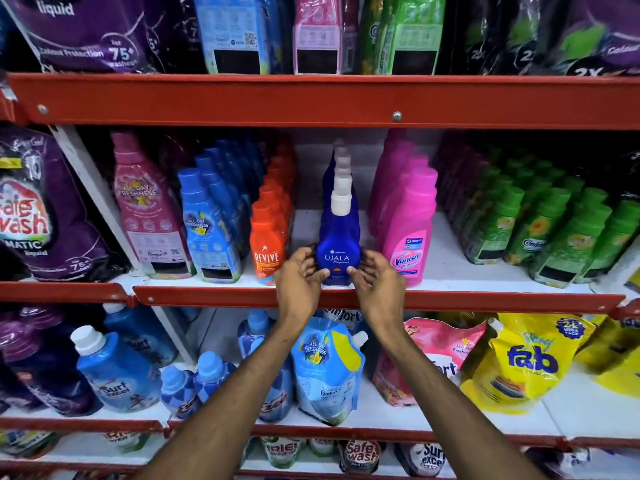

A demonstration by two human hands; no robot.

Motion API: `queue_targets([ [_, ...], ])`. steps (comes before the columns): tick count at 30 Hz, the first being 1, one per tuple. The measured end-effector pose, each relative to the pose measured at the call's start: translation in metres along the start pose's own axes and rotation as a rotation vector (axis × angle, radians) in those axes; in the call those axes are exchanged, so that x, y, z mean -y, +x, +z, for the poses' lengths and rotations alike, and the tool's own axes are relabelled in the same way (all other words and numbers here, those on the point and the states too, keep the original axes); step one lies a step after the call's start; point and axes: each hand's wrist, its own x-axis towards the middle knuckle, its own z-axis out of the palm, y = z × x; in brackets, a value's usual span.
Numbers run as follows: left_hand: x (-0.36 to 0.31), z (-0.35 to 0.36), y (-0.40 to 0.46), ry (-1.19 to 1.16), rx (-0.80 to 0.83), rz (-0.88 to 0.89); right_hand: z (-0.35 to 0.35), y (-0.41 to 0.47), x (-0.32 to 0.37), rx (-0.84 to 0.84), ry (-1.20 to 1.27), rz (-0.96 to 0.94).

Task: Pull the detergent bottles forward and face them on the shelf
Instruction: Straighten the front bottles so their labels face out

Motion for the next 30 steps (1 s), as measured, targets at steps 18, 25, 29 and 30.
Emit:
queue_targets([
  [18,-0.037,0.083,-0.045,0.025,0.059,0.063,-0.090,0.002,-0.021,-0.288,0.018,0.059],
  [25,-0.043,0.102,-0.025,-0.007,0.169,-0.186,-0.104,0.021,-0.022,0.109,-0.051,0.057],
  [29,-0.006,0.115,-0.007,-0.141,0.201,-0.246,-0.104,0.025,-0.026,0.227,-0.070,-0.018],
  [30,0.002,0.118,-0.005,-0.156,0.212,-0.253,-0.104,0.025,-0.027,0.242,-0.065,-0.021],
])
